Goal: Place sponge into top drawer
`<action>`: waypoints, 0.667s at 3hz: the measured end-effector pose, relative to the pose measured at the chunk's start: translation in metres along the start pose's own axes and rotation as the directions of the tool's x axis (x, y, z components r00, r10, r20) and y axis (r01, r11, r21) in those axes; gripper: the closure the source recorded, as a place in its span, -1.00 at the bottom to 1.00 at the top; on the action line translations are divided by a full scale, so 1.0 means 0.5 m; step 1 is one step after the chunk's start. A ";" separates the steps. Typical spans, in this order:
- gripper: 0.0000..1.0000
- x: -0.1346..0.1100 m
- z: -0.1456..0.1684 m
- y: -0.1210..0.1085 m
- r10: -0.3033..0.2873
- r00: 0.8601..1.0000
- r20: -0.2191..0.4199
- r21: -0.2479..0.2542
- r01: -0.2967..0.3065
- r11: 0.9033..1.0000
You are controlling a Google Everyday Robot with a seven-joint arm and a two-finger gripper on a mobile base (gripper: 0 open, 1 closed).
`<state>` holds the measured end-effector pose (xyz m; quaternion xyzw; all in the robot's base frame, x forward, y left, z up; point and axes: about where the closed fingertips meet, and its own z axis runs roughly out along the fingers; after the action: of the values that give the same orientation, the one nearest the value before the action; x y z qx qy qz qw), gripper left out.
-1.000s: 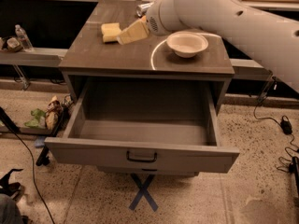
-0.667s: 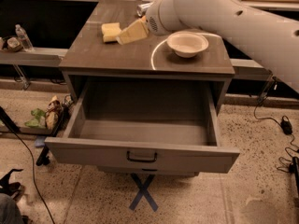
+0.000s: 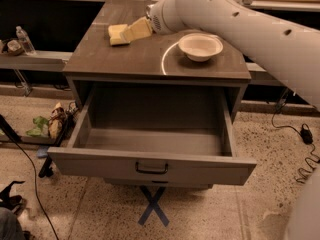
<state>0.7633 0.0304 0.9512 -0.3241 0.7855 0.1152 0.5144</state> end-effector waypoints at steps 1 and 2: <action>-1.00 -0.026 0.051 -0.024 0.013 1.000 0.023 0.019 -0.013 1.000; -1.00 -0.038 0.074 -0.036 0.013 1.000 0.028 0.029 -0.014 0.999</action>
Offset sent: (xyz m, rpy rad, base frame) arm 0.0610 0.0140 0.0068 0.0210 -0.0379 -0.0430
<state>0.8066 0.0432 0.9545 -0.3098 0.7820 0.1117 0.5292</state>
